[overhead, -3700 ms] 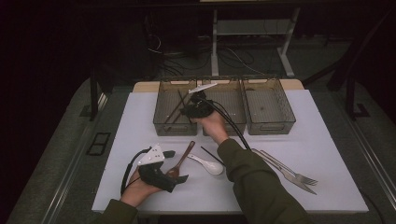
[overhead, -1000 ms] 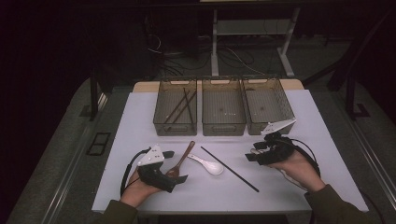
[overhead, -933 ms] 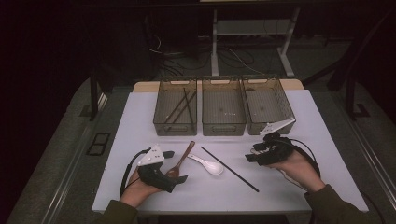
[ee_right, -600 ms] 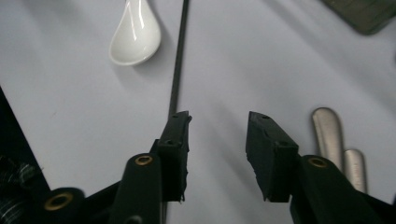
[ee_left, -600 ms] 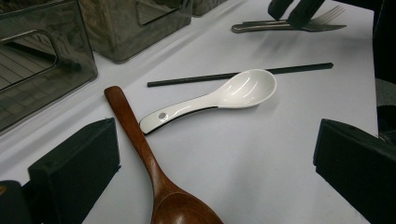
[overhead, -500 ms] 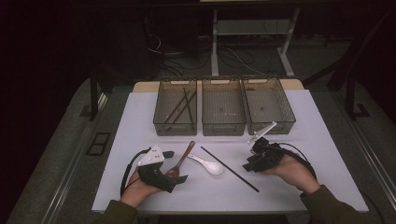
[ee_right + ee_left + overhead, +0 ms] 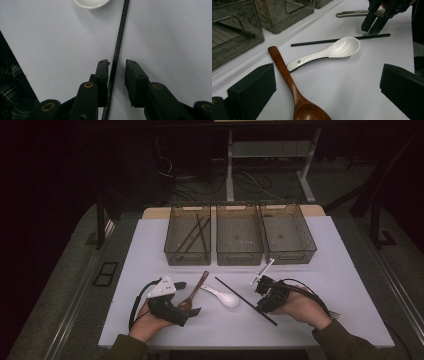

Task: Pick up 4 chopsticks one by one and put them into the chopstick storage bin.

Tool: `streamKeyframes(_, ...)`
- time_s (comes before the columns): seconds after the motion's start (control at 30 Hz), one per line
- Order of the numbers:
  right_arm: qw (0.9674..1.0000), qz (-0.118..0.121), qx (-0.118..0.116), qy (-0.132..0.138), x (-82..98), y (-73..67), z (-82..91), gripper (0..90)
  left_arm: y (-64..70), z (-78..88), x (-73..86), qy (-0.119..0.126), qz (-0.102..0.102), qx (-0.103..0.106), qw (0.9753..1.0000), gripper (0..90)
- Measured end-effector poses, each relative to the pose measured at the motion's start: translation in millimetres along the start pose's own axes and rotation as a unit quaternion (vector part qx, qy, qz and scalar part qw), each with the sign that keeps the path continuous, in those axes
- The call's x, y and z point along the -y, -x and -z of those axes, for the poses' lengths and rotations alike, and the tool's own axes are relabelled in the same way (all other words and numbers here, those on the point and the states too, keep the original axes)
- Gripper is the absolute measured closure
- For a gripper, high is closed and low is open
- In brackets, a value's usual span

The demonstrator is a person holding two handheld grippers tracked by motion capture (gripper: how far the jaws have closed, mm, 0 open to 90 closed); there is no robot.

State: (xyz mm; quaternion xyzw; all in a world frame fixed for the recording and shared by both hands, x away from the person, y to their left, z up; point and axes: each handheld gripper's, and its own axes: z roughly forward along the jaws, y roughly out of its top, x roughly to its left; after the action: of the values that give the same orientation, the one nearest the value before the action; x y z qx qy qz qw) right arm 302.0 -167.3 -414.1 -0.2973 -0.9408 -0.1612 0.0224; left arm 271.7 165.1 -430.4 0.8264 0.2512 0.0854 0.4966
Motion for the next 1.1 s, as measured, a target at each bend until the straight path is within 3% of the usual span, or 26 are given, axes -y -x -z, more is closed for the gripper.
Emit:
streamKeyframes(0.27,0.9997,0.011,0.006,-0.021,-2.9,-4.4,-6.6,75.6,0.1,0.0,0.0,0.0,0.0,0.0,1.0,0.0)
streamKeyframes(0.67,0.9977,0.029,0.039,-0.046,-8.3,-11.5,-10.1,80.3,0.1,0.0,0.0,0.0,0.0,0.0,1.0,0.0)
streamKeyframes(1.1,0.9972,0.016,0.046,-0.056,-11.6,-14.6,-10.9,84.0,0.1,-0.1,0.0,0.0,0.0,0.0,1.0,0.0)
